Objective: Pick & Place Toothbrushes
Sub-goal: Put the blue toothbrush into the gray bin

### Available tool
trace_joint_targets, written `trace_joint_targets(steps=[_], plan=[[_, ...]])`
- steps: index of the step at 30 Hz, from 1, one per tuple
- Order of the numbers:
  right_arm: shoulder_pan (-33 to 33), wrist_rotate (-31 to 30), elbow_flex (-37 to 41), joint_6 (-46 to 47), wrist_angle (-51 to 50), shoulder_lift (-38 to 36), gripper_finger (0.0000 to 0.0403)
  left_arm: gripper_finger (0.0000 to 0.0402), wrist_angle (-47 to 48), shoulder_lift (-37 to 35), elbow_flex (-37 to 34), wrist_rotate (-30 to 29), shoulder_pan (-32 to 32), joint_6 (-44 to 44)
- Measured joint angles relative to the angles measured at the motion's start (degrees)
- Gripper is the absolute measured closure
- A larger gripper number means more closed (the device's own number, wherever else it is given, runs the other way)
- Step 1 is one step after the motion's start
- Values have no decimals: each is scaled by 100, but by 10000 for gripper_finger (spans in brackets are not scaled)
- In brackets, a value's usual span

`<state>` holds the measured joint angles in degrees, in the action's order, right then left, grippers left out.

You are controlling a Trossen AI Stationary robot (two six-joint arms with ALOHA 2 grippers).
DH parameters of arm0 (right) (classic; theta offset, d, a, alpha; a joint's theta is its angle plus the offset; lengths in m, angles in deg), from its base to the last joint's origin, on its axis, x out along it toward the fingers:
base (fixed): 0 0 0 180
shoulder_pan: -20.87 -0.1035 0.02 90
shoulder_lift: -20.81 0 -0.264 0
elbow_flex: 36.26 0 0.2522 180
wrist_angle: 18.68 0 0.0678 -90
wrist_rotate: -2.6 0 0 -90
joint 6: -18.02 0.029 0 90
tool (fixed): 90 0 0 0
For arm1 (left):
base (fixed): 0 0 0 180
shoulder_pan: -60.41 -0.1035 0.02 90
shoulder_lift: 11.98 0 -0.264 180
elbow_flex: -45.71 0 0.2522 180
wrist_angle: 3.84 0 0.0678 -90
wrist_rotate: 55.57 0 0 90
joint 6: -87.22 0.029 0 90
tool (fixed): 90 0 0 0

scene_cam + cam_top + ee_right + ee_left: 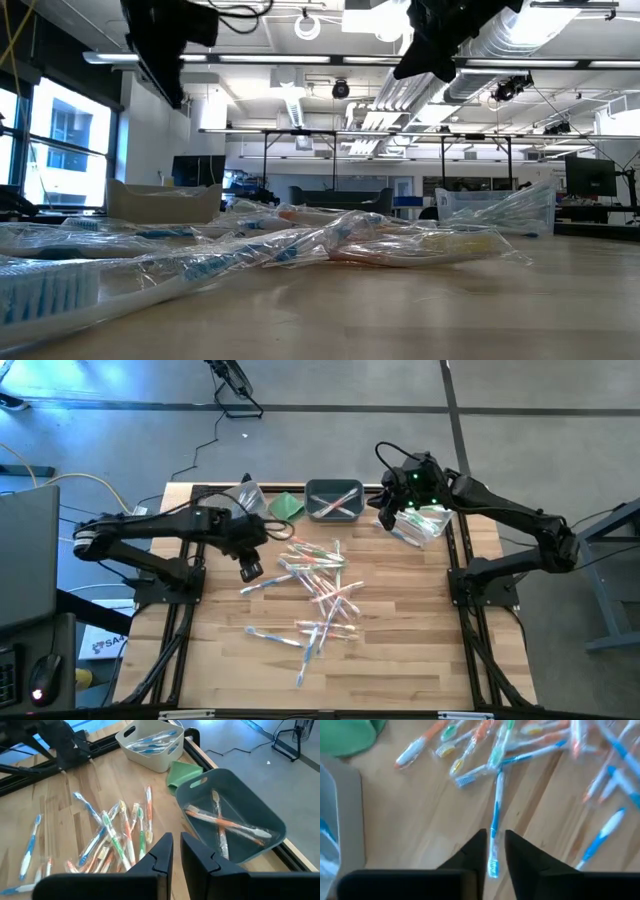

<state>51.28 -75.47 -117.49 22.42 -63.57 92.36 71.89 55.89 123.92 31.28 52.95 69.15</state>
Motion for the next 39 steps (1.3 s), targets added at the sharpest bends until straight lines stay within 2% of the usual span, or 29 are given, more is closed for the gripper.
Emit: trace_joint_targets(steps=[4, 7, 20, 39], plan=[[-8, 1, 0, -4, -27, 0, 376, 293, -83, 481, -7, 184, 0, 217], [-6, -1, 0, -10, -27, 0, 376, 285, -81, 821, -7, 395, 0, 325], [-6, -2, 0, -13, -115, 2, 376, 309, -708, 1893, -7, 731, 0, 108], [-6, -3, 0, -13, -122, 2, 376, 309, -1278, 2687, -7, 705, 0, 106]])
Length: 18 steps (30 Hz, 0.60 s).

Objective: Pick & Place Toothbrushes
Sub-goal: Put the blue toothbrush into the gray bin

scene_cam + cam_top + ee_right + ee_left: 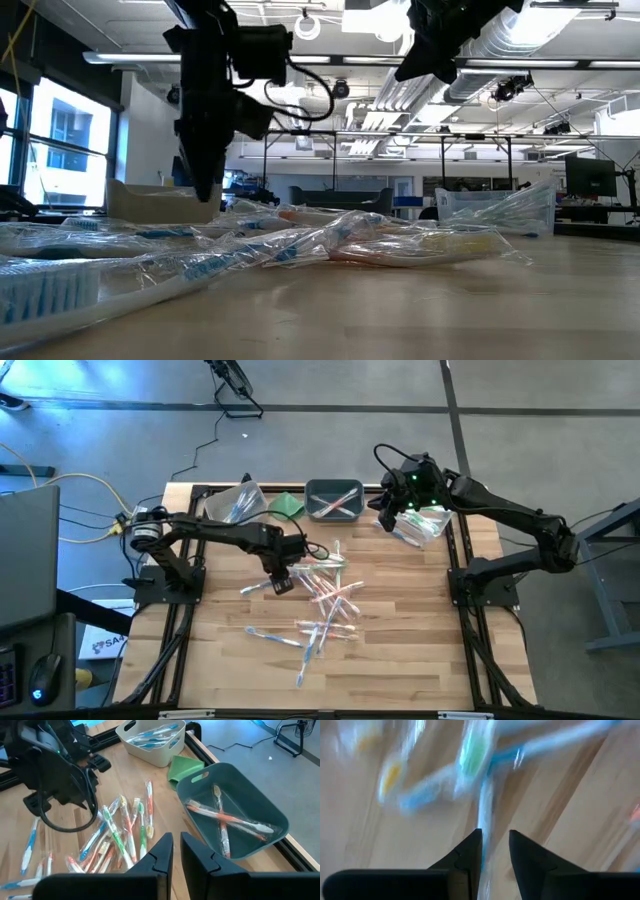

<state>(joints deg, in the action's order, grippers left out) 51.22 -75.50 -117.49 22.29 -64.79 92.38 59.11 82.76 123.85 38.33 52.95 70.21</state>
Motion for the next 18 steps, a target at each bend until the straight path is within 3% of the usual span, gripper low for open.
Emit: trace_joint_targets(steps=[18], plan=[[0, -318, 2, 46, -42, 2, 376, 309, 22, 650, -2, 3, 13, 21]])
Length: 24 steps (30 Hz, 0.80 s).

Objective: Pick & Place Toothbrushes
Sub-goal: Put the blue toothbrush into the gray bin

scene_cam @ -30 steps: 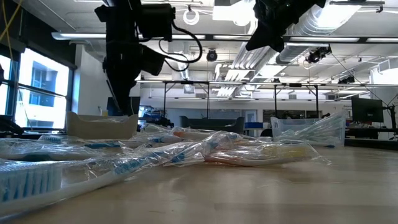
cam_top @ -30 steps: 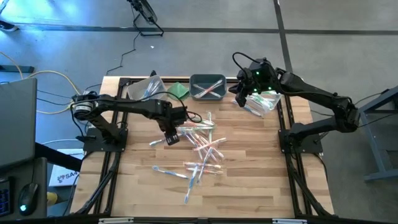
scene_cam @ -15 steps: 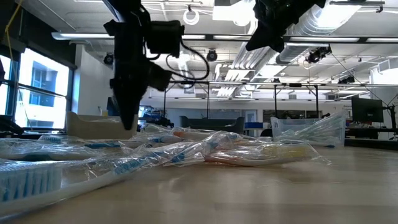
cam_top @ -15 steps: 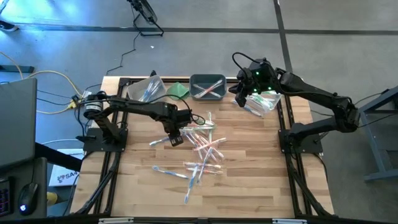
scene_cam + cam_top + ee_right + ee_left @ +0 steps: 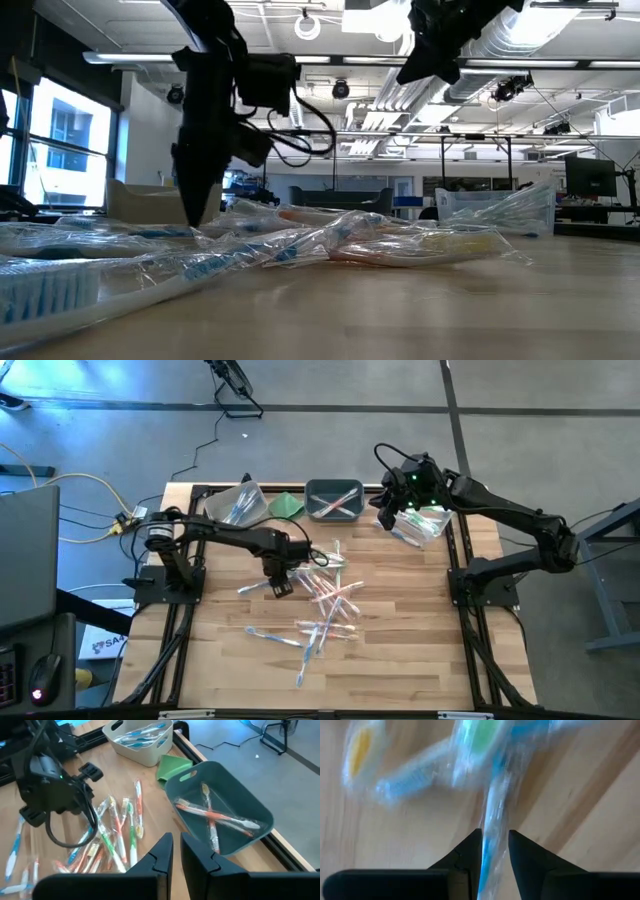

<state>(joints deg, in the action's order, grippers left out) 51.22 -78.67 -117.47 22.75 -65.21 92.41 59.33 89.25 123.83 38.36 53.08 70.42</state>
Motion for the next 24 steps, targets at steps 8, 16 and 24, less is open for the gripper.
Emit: trace_joint_targets(steps=[8, 16, 24], plan=[[0, 26, 0, 0, -3, 0, 376, 309, 5, 94, -4, 6, 0, 0], [2, 35, 0, 22, -3, 0, 376, 309, -117, 137, 0, 4, 0, -21], [0, 35, 0, 22, -3, 0, 376, 310, -316, 137, 0, -1, 0, -46]])
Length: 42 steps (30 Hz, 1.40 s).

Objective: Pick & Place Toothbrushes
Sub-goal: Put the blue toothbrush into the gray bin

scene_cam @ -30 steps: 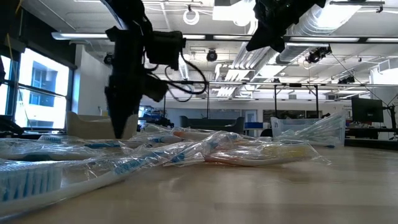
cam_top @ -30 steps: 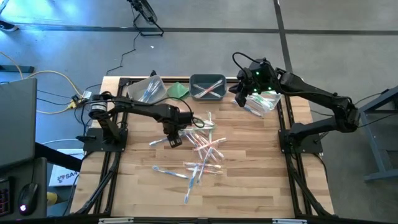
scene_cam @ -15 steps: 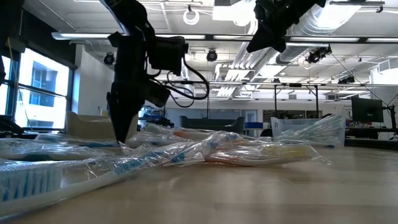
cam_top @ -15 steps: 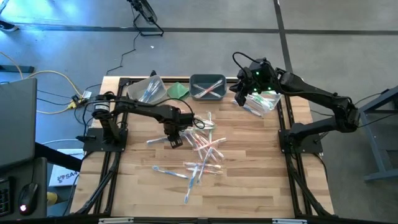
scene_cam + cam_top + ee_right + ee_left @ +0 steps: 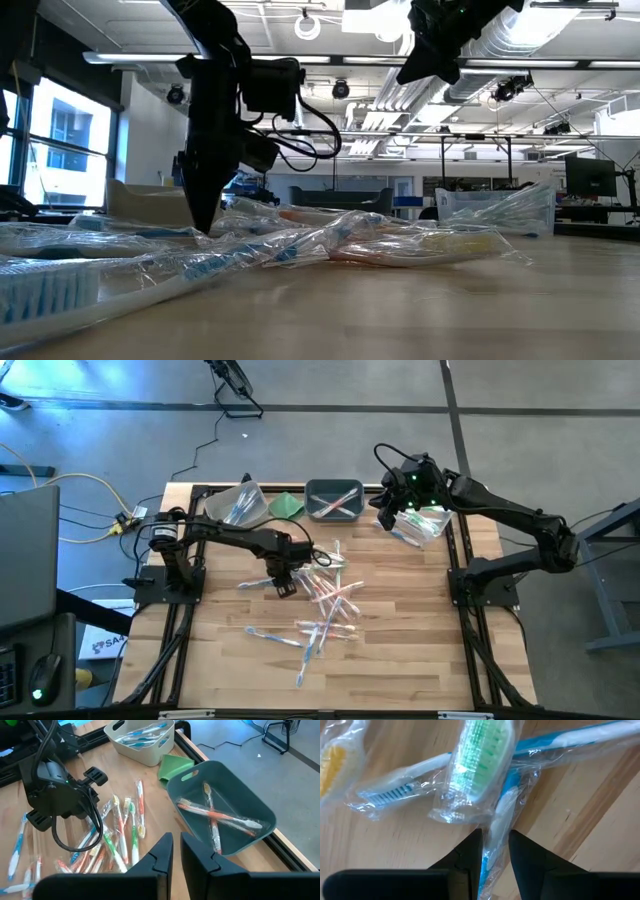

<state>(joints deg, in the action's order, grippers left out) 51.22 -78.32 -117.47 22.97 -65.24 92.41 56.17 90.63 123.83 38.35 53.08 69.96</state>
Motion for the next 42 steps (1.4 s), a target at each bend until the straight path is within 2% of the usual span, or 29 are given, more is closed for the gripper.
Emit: trace_joint_targets(steps=[6, 15, 29, 37, 42], plan=[[0, 0, 0, 0, 0, 0, 376, 316, 10, 0, 0, -4, 0, 2], [0, 2, 0, 0, -2, 0, 376, 392, 34, -11, 5, 0, 0, 40], [1, 2, 0, 0, -10, 0, 376, 398, 888, -107, 11, 35, -15, 343], [0, 6, 0, -6, -47, 0, 376, 401, 934, -690, 14, 31, -20, 372], [2, 5, 0, -11, -66, 0, 376, 398, 973, -1267, 15, 2, -233, 372]])
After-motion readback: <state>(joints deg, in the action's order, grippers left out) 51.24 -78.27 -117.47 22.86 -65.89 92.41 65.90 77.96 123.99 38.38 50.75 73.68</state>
